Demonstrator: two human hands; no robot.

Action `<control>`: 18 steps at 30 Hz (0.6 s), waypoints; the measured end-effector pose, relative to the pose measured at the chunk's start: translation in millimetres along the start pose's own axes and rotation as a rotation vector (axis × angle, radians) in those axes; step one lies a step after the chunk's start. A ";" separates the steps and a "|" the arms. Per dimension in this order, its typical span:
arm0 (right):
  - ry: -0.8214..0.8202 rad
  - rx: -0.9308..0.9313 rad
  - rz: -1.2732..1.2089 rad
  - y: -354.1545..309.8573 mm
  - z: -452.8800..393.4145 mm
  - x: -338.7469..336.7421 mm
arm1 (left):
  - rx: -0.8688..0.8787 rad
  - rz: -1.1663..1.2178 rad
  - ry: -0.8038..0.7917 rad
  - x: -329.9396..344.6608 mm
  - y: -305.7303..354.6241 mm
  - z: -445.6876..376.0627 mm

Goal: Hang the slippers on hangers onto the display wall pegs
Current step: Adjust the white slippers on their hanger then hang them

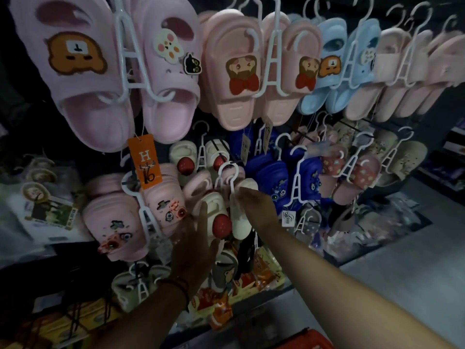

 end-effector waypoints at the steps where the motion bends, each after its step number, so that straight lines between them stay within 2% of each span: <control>1: -0.001 0.006 0.010 8.2 12.8 -3.6 | 0.039 -0.070 0.027 0.0 0.9 3.1; 4: 0.020 0.028 0.023 42.4 62.8 -15.0 | 0.167 -0.215 0.122 6.1 -5.2 19.1; 8: 0.044 0.204 0.128 98.0 131.2 -34.5 | 0.368 -0.278 0.041 32.5 3.7 46.4; 9: 0.033 0.245 0.160 114.8 147.3 -39.3 | 0.408 -0.287 -0.034 43.9 8.6 54.6; 13: -0.054 0.430 0.274 172.3 213.3 -62.3 | 0.399 -0.431 -0.550 110.7 20.6 88.4; 18: -0.079 0.639 0.373 248.7 296.6 -95.2 | 0.414 -0.575 -0.885 190.9 25.4 126.6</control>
Point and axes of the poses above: each hand's wrist, its own z-axis away from the middle knuckle, its own x-axis out of the palm, y = z × x, the point moved 4 cm from there along -z, towards the middle knuckle, and after that the axes turned 9 degrees about -x, right-handed, at the moved point
